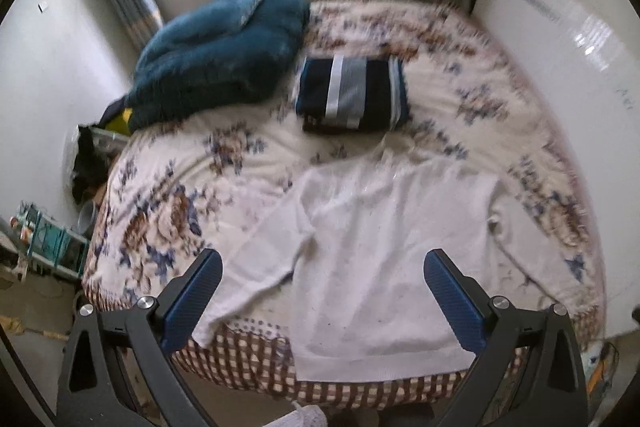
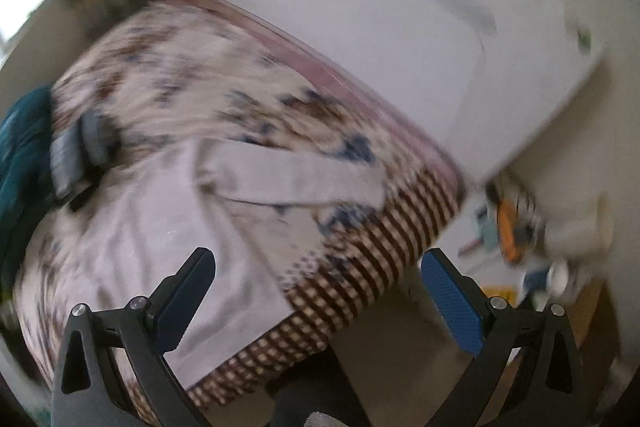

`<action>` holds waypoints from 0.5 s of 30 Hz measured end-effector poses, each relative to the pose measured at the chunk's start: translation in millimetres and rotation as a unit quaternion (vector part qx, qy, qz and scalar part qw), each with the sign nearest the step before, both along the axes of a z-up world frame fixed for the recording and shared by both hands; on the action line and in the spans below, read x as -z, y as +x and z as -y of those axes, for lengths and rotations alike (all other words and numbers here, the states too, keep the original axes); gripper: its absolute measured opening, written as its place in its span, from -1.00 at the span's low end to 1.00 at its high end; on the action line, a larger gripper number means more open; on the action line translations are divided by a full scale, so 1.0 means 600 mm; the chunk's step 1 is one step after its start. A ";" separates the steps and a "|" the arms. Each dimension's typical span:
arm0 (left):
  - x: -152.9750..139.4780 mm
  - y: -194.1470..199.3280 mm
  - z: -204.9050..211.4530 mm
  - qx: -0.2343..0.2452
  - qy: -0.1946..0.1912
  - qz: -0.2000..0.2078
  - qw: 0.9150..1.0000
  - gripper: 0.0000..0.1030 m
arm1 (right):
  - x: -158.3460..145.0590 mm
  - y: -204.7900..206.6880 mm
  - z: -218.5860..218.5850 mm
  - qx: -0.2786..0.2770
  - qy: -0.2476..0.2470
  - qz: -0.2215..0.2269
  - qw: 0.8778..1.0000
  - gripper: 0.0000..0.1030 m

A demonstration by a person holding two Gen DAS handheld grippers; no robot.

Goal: Fold small clothes
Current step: 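Grasp the white sweater's sleeve cuff with the right gripper and lift it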

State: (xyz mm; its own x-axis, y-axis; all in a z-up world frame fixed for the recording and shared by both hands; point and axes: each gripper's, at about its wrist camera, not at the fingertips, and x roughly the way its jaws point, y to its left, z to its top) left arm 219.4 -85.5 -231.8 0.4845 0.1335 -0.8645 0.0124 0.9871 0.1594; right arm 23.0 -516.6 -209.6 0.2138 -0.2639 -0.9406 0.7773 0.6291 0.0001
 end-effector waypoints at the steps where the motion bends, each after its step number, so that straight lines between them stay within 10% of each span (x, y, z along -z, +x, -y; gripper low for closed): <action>1: 0.029 0.012 0.009 -0.005 0.007 -0.010 1.000 1.00 | 0.048 -0.007 0.042 0.026 0.021 -0.003 0.999 1.00; 8: 0.293 0.095 0.067 -0.038 0.047 -0.123 0.991 1.00 | 0.380 -0.043 0.265 0.185 0.153 -0.002 0.971 0.69; 15: 0.474 0.127 0.066 -0.074 0.060 -0.193 0.977 1.00 | 0.627 -0.060 0.349 0.321 0.236 0.056 0.915 0.41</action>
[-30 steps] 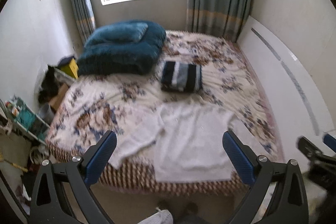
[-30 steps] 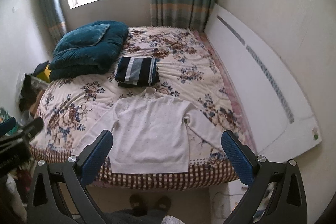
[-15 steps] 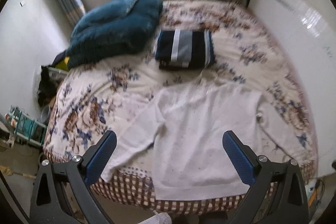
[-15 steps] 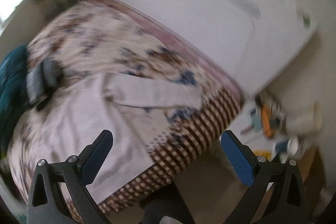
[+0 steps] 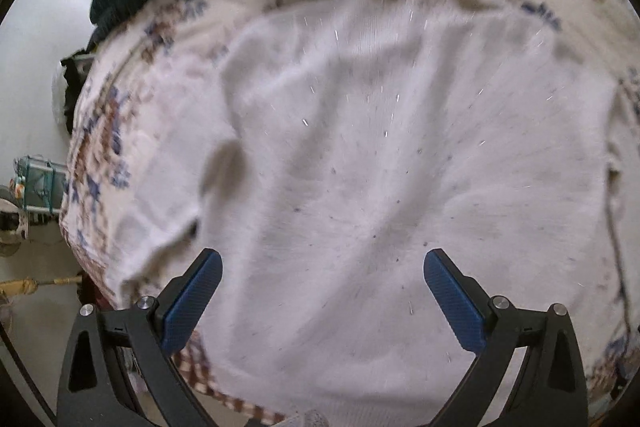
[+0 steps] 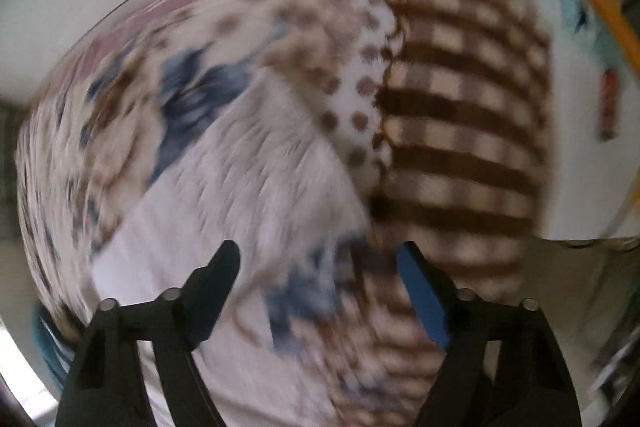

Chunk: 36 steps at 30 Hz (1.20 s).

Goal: Fold small clothes
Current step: 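Grasp the white sweater's sleeve cuff with the right gripper and lift it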

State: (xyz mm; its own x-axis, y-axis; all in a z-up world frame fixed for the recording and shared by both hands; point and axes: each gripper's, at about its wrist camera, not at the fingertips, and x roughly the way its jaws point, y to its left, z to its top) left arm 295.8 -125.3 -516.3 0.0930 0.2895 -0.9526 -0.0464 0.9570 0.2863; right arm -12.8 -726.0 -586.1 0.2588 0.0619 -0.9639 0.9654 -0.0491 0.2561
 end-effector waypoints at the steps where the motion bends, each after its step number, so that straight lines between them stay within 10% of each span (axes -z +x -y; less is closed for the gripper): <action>1: 0.015 0.004 0.002 -0.002 0.000 -0.006 1.000 1.00 | 0.022 -0.002 0.006 0.020 0.001 0.006 1.000 0.35; 5: 0.060 0.010 0.008 0.004 -0.006 -0.016 1.000 1.00 | 0.032 -0.010 0.009 0.075 -0.045 0.029 0.996 -0.79; 13: 0.092 0.015 0.010 0.022 -0.016 -0.017 0.999 1.00 | -0.012 0.000 0.032 0.050 -0.084 0.042 0.994 -0.78; 17: 0.097 0.024 -0.001 0.017 -0.028 -0.014 0.999 1.00 | 0.024 0.028 0.047 0.027 -0.033 0.068 0.997 -0.06; 19: 0.101 0.028 -0.004 0.017 -0.028 -0.014 0.999 1.00 | 0.046 0.030 0.039 0.041 -0.018 0.088 0.995 -0.02; 20: 0.102 0.029 -0.006 0.016 -0.030 -0.014 0.999 1.00 | 0.049 0.030 0.037 0.052 -0.022 0.089 0.994 -0.08; 22: 0.104 0.030 -0.011 0.015 -0.031 -0.012 0.999 1.00 | 0.045 0.023 0.034 0.082 -0.041 0.081 0.992 -0.83; 36: 0.082 0.033 -0.074 0.008 -0.048 0.019 0.999 1.00 | -0.154 0.124 0.048 -0.019 -0.158 0.070 0.985 -0.83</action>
State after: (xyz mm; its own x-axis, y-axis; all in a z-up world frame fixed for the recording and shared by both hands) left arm 315.6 -80.7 -565.3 0.1336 0.1943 -0.9718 -0.0400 0.9808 0.1906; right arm 61.5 -755.0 -493.5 0.3940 -0.2229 -0.8917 0.9191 0.0889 0.3839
